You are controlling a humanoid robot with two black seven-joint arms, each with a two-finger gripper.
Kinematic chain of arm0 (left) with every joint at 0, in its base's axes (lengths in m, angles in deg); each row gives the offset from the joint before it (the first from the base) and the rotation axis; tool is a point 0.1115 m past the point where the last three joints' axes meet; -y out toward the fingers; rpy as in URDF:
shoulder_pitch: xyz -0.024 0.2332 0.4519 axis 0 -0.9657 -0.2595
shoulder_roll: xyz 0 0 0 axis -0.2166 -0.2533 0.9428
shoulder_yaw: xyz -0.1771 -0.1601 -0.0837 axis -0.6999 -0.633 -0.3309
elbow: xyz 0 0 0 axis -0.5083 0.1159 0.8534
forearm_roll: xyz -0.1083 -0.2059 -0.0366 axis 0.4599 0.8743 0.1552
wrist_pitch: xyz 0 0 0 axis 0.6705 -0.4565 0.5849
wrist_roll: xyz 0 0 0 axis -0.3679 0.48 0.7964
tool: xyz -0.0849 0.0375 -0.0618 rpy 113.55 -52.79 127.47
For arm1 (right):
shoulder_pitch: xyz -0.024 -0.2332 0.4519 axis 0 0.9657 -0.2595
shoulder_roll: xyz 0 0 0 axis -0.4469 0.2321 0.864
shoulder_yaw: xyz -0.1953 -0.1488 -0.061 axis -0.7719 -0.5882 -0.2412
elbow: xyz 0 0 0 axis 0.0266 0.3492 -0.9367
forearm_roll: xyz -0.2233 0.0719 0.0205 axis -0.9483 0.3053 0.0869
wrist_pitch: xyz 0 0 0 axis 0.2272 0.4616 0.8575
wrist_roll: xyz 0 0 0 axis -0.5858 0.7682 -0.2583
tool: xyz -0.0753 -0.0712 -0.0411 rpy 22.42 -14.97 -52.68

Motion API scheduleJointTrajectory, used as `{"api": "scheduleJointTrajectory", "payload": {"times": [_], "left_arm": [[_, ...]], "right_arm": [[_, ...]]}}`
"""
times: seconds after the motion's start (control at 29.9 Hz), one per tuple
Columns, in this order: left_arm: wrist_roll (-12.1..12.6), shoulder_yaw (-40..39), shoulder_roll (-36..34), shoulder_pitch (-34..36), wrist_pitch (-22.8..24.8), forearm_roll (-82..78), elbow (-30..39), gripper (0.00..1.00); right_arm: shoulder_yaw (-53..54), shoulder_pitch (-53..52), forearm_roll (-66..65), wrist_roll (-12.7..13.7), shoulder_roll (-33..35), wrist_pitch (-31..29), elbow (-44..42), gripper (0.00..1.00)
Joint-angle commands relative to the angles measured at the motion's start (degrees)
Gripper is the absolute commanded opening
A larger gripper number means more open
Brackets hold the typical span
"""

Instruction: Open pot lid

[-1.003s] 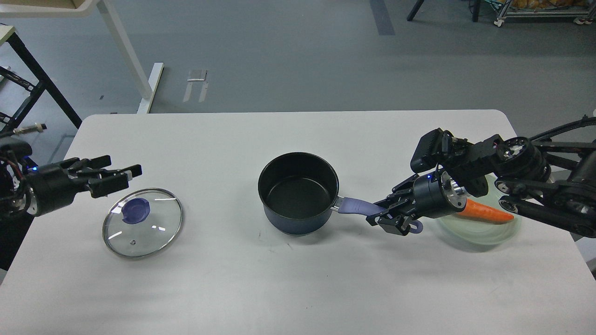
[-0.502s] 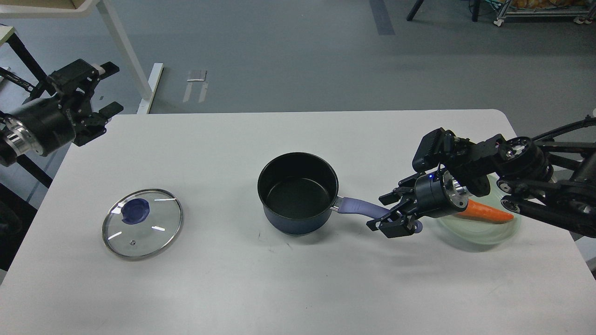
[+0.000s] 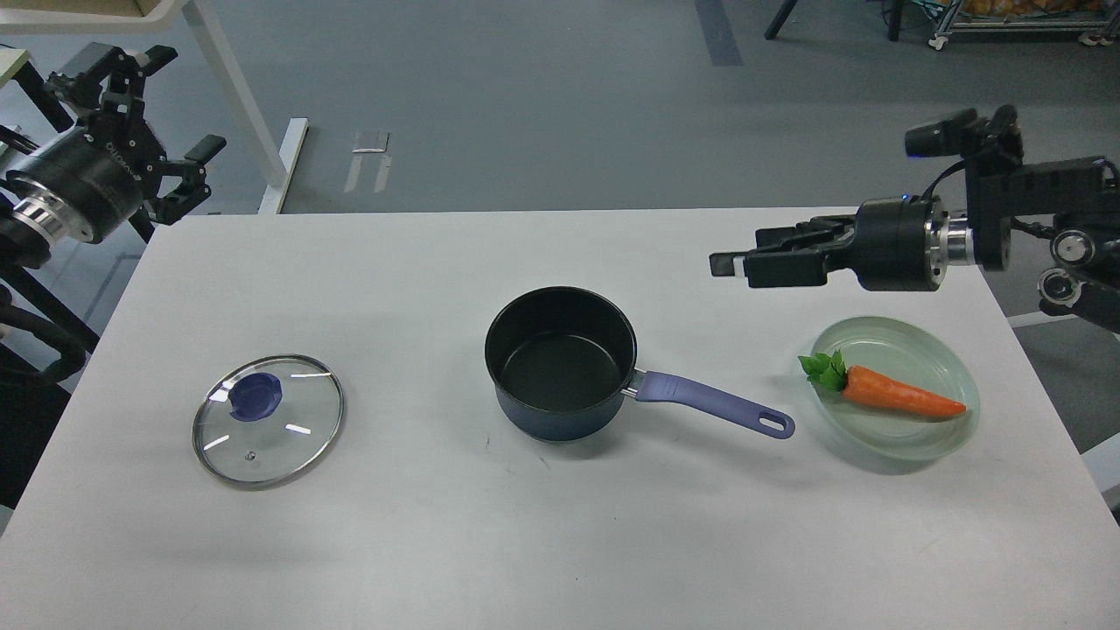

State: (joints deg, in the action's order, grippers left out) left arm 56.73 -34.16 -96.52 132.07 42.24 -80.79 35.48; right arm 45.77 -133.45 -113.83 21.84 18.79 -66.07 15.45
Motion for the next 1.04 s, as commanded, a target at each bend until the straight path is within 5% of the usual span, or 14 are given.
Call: {"api": "scheduleJointTrajectory", "payload": {"times": [0.0, 0.2, 0.54, 0.6, 0.77, 1.0], "left_arm": [[0.4, -1.1, 1.2, -0.2, 0.0, 1.1, -0.7, 0.99], [-0.2, -2.0, 2.7, -0.5, -2.0, 1.0, -1.0, 0.99], [0.6, -4.3, 6.0, -4.7, -2.5, 2.1, -3.9, 0.99], [2.0, -5.8, 7.0, -6.3, -2.3, 3.1, -4.0, 0.99], [12.9, -11.4, 9.6, -9.7, -0.5, 8.7, -7.6, 0.99], [12.9, -12.2, 10.3, -10.0, -0.2, 9.0, -8.0, 0.99]], "right_arm": [[0.5, 3.0, 20.9, 0.0, -0.2, 6.2, -2.6, 0.99], [0.8, 6.1, 46.5, 0.0, -3.3, 13.4, -5.9, 0.99], [9.7, 16.6, 65.3, 0.0, -8.4, 12.4, -10.9, 0.99], [12.5, 19.5, 65.9, 0.0, -9.8, 11.5, -11.7, 0.99], [15.1, 23.1, 67.5, 0.0, -11.1, 3.7, -15.2, 0.99], [15.9, 23.3, 67.5, 0.0, -12.2, 2.9, -15.2, 0.99]]}}
